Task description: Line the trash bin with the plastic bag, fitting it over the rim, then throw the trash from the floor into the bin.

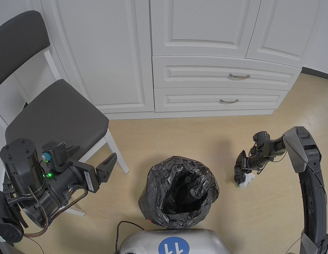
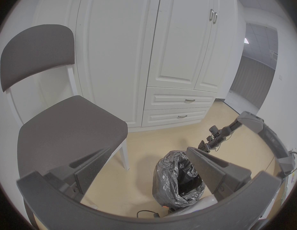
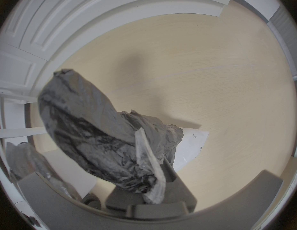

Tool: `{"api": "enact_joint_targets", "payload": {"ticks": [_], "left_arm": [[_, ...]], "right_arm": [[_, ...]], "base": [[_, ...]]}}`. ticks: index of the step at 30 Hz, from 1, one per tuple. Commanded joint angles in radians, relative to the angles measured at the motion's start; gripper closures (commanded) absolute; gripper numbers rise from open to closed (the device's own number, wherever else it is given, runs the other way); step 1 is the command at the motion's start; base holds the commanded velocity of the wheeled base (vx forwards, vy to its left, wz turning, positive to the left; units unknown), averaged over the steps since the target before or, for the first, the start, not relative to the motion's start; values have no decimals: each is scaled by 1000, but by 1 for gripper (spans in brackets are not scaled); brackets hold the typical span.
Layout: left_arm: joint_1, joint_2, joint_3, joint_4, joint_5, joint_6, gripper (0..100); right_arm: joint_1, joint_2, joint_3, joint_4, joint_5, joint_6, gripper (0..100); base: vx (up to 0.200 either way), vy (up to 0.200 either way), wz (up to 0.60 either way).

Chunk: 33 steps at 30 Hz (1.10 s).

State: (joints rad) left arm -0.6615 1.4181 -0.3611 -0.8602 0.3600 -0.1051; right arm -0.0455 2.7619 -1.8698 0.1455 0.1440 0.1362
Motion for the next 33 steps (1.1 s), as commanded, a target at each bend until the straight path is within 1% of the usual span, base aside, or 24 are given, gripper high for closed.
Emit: {"api": "enact_joint_targets", "payload": {"ticks": [1, 3, 4, 6, 8, 9, 10, 11, 12, 13, 15, 16, 17, 18, 22, 25, 28, 29, 30, 31, 33], "left_arm": [[0, 19, 37, -46, 2, 25, 0], [0, 18, 40, -46, 2, 30, 0], [0, 18, 42, -46, 2, 28, 0], [0, 21, 44, -46, 2, 28, 0], [0, 30, 44, -46, 2, 27, 0], [0, 30, 44, -46, 2, 27, 0], [0, 33, 45, -46, 2, 27, 0], [0, 33, 47, -46, 2, 27, 0], [0, 33, 47, -46, 2, 27, 0], [-1, 35, 47, -46, 2, 27, 0], [-1, 35, 45, -46, 2, 27, 0], [0, 33, 45, -46, 2, 27, 0], [0, 33, 45, -46, 2, 27, 0], [0, 33, 45, -46, 4, 28, 0], [0, 33, 45, -46, 4, 31, 0], [-1, 38, 45, -46, 4, 30, 0], [0, 47, 48, -46, 4, 31, 0], [-1, 48, 48, -46, 4, 31, 0], [-1, 48, 48, -46, 4, 31, 0], [-1, 51, 50, -48, 4, 31, 0], [0, 51, 50, -53, 4, 31, 0]], "right_arm": [[-16, -275, 208, -17, 207, -13, 100], [-14, -433, 322, -34, 325, -38, 100], [-16, -507, 373, -46, 361, -56, 100], [-31, -668, 478, -81, 420, -93, 100], [-63, -818, 574, -132, 491, -110, 100], [-63, -818, 574, -132, 491, -110, 100], [-74, -913, 638, -164, 549, -112, 100], [-77, -978, 686, -184, 591, -112, 100], [-77, -978, 686, -184, 591, -112, 100], [-63, -1048, 739, -202, 617, -116, 100], [-31, -1108, 790, -213, 623, -121, 100], [6, -1139, 824, -216, 621, -125, 100], [6, -1139, 824, -216, 621, -125, 100], [67, -1176, 880, -221, 614, -132, 100], [185, -1240, 1015, -265, 605, -132, 100], [268, -1280, 1146, -369, 577, -105, 100], [383, -1286, 1272, -492, 562, -21, 100], [409, -1285, 1293, -521, 551, -1, 100], [409, -1285, 1293, -521, 551, -1, 100], [489, -1262, 1354, -656, 486, 63, 100], [543, -1231, 1393, -767, 431, 125, 100]], "base": [[0, 0, 0], [0, 0, 0], [0, 0, 0], [0, 0, 0], [0, 0, 0], [0, 0, 0], [0, 0, 0], [0, 0, 0], [0, 0, 0], [0, 0, 0], [0, 0, 0], [0, 0, 0], [0, 0, 0], [0, 0, 0], [0, 0, 0], [0, 0, 0], [0, 0, 0], [0, 0, 0], [0, 0, 0], [0, 0, 0], [0, 0, 0]]}}
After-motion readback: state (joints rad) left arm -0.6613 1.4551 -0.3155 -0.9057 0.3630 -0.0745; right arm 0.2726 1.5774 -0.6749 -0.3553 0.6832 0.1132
